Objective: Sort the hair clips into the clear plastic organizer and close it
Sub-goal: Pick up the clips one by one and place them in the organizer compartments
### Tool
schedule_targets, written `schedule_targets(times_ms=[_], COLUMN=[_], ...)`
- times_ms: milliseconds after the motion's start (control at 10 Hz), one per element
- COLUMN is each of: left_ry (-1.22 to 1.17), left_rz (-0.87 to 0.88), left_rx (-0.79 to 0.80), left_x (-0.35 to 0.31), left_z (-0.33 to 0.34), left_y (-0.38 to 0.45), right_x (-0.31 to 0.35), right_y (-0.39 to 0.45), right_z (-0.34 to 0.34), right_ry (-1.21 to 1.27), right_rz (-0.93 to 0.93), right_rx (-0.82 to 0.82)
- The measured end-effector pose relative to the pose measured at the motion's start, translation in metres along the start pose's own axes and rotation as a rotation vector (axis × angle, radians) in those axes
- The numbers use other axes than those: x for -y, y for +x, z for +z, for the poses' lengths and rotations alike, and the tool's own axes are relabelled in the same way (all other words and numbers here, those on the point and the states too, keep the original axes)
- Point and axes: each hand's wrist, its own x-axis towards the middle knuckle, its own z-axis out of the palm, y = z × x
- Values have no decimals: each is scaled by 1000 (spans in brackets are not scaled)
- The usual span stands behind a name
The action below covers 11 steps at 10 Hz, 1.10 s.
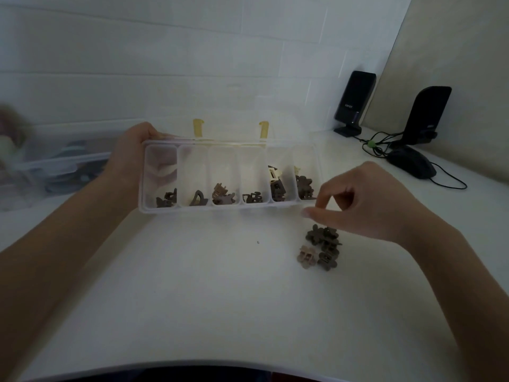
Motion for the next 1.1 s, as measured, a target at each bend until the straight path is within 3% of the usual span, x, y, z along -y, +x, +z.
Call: schedule_targets(times_ms=[200,300,500,600,800,900,1000,1100], left_ry=[8,47,51,78,84,77,68,60], left_rz=[28,23,74,97,89,93,91,74], left_rx=[-30,-60,8,8,38,41,32,19], left_x=[0,0,-1,-1,-1,-2,-1,-2], left_z=[5,5,19,34,44,45,46,46], left_y=[-8,-11,-21,-30,-37,-38,-40,-40], right_x=[-2,-4,6,11,0,-8,-14,-19], right_y=[1,2,2,5,9,9,12,13], right_z=[1,4,8,14,11,8,13,21], right_ry=[-113,-35,341,406,331,341,348,301], right_rz=[116,101,-49,-69,75,156,204,261], right_rx=[245,256,59,-137,-552,-613,-484,-461])
